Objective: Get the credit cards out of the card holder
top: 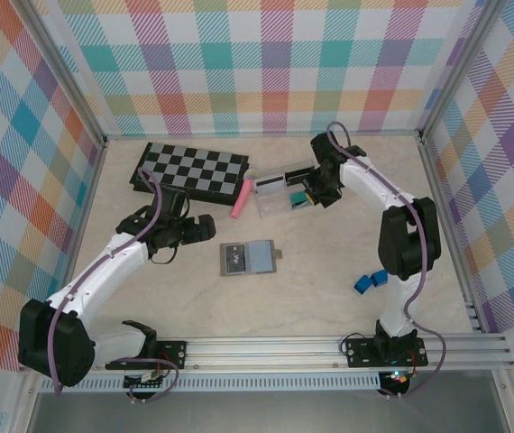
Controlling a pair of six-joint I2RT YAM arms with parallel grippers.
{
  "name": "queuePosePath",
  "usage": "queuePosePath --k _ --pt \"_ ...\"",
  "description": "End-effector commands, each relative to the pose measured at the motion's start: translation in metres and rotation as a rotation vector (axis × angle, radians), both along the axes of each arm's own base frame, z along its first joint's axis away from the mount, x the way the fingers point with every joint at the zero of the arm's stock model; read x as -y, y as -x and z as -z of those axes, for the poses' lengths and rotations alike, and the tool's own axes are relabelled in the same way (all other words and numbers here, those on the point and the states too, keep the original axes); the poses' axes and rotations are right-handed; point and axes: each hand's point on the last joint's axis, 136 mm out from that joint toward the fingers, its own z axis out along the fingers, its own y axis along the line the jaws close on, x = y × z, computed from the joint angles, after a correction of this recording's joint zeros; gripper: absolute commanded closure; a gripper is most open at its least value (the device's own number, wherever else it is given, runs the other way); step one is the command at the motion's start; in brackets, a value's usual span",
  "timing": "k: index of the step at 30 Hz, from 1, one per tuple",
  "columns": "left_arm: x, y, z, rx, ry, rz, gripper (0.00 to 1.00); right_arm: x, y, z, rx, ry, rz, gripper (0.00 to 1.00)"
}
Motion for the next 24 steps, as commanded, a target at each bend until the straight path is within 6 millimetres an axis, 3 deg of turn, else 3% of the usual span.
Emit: queuePosePath --k 1,7,16,24 --pt "-0.009 -0.002 -0.004 -0.003 -0.040 -0.006 0.00 0.012 -0.002 -0.002 -0.040 0.060 0.146 1.00" --pt "-0.013 -0.001 -0.001 0.003 -0.050 -0.014 0.00 0.008 -0.022 -0.002 -0.038 0.066 0.170 1.00" --pt "-0.012 0.001 0.000 -0.011 -0.056 0.001 0.00 0.004 -0.035 0.012 -0.059 0.075 0.204 1.00" --pt "-0.012 0.002 0.003 -0.016 -0.059 0.003 0.00 0.008 -0.049 0.013 -0.042 0.123 0.219 1.00"
